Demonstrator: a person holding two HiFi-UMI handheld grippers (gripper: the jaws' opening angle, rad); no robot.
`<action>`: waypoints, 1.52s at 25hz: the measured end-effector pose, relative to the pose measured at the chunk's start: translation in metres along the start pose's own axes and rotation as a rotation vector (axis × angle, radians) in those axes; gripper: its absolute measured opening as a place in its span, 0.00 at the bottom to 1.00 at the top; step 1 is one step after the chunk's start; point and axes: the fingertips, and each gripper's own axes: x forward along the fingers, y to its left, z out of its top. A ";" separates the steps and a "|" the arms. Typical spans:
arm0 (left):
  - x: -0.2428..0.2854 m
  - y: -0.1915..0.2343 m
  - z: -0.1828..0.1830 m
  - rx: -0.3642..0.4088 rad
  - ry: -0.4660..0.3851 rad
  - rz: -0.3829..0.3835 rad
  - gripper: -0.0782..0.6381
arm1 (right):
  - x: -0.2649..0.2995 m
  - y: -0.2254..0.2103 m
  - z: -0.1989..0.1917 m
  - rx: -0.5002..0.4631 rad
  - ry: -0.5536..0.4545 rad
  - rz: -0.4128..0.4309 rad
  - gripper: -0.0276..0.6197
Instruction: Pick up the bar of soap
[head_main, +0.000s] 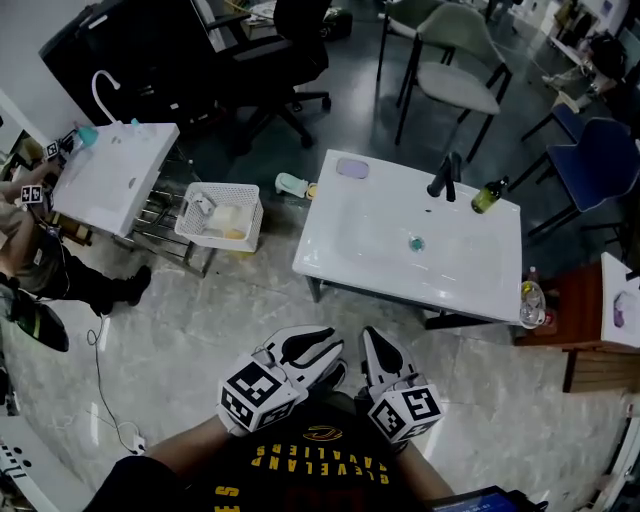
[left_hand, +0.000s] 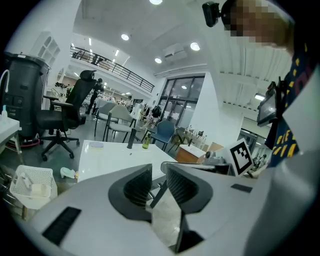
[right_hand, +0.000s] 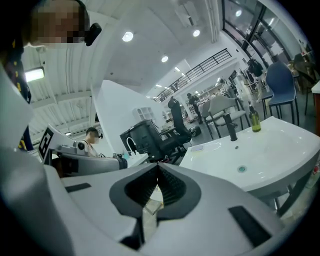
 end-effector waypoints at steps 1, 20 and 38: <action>0.003 -0.001 0.000 0.001 0.003 0.002 0.25 | 0.000 -0.003 0.001 0.003 -0.001 0.002 0.06; 0.017 0.052 0.019 -0.005 0.017 -0.030 0.29 | 0.049 -0.020 0.022 0.008 -0.007 -0.044 0.06; -0.009 0.170 0.060 -0.052 -0.031 -0.161 0.29 | 0.150 0.010 0.038 -0.036 0.032 -0.183 0.06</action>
